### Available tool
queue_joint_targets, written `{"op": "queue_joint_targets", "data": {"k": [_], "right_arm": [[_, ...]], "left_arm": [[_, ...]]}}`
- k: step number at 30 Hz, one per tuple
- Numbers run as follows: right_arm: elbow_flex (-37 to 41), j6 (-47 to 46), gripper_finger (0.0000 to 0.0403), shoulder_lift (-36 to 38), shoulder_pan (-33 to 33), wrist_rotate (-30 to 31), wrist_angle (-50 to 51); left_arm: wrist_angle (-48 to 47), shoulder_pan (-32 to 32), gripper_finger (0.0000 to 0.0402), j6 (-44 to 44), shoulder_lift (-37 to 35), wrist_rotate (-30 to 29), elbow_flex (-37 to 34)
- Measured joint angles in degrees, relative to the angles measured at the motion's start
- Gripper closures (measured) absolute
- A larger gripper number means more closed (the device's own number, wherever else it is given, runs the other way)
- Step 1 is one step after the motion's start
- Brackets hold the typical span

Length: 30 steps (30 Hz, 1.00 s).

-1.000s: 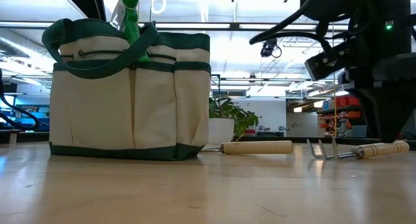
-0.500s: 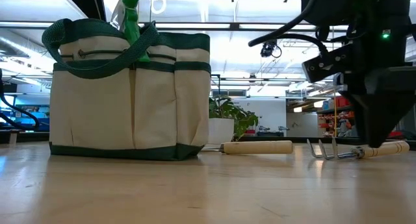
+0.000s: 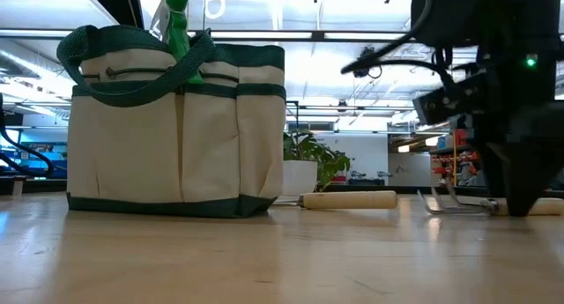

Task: Pick & Place Garden tools in Gardening bag
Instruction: Put the right brown hand rake into the green gardening bag

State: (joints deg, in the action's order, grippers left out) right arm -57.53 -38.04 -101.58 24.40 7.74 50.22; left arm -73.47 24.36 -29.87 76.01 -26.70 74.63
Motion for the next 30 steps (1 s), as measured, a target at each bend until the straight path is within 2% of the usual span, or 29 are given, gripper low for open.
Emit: {"op": "queue_joint_targets", "data": {"k": [9, 12, 17, 24, 30], "right_arm": [[1.28, -0.50, 0.0250, 0.22, -0.52, -1.71, -2.38], [1.30, -2.35, 0.0284, 0.17, -0.52, -2.43, -2.81], [1.37, -4.09, 0.0371, 0.13, -0.48, -2.72, -3.70], [1.50, -5.03, 0.0373, 1.97, -1.01, -2.01, -5.96], [-0.02, -5.03, 0.0373, 6.27, -1.01, 1.41, -5.46]], "left_arm": [[0.00, 0.00, 0.0262, -0.02, 0.00, 0.44, -0.02], [0.01, 0.00, 0.0262, -0.04, 0.00, 0.45, -0.01], [0.00, 0.00, 0.0262, 0.04, 0.01, 0.44, -0.01], [0.00, 0.00, 0.0262, 0.02, 0.00, 0.44, -0.02], [-0.02, 0.00, 0.0262, 0.01, 0.00, 0.44, -0.02]]}}
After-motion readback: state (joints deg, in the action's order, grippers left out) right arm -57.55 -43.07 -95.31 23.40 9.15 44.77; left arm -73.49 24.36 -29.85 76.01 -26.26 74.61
